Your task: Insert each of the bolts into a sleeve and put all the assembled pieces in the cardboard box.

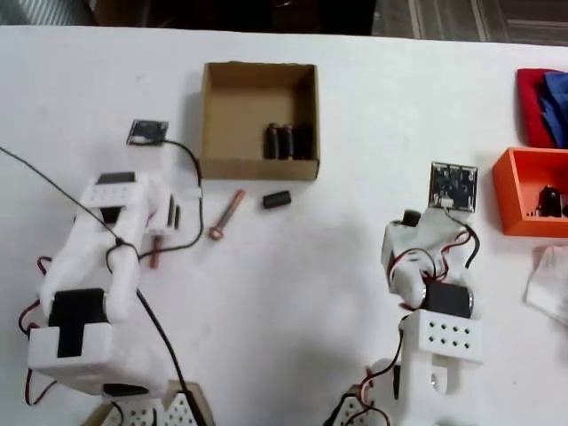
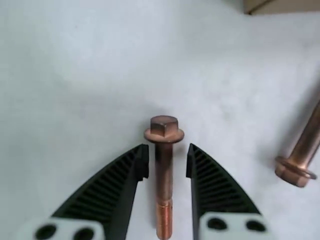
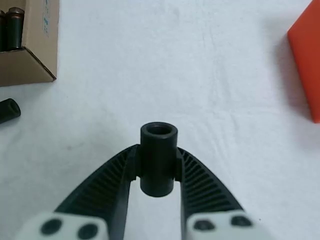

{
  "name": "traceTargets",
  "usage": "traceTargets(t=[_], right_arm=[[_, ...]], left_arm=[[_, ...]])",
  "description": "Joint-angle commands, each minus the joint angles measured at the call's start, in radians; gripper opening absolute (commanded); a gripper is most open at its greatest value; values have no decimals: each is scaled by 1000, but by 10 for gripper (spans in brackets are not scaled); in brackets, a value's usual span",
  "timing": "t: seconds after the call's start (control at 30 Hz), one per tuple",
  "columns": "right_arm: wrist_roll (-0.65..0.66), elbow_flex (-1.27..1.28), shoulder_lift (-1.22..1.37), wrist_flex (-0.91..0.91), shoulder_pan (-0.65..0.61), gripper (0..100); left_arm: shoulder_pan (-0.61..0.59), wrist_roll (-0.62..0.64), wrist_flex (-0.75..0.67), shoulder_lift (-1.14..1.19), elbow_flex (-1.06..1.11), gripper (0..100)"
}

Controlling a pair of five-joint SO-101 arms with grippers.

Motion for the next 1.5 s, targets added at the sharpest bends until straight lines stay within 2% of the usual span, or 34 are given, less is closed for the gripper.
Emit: traceTargets(t=[0.0, 0.1, 0.17, 0.33, 0.7, 0.93, 1.07, 1.23, 1.37, 1.47], right_arm=[[-8, -3, -31, -18, 4, 21], [-8, -3, -31, -18, 4, 21], [-8, -3, -31, -18, 4, 21], [-8, -3, -31, -18, 5, 21], [-8, -3, -31, -18, 5, 21], [-5, -3, -35, 1, 8, 22], [0, 2, -125, 47, 4, 22], [0, 117, -358, 53, -25, 22], [0, 176, -547, 51, -160, 22], [2, 176, -642, 33, -297, 23]], left_arm=[[-6, -38, -55, -32, 10, 146], [-6, -34, -72, 14, -4, 146], [-9, -32, -31, 44, -45, 138], [-8, -32, 60, 115, -125, 28], [-5, -31, 112, 115, -170, 27], [28, -29, 353, -141, -329, 27], [34, -29, 381, -396, -308, 27], [44, -29, 310, -764, -38, 27], [38, 54, 84, -1057, 248, 27], [46, 77, -80, -1214, 374, 30]])
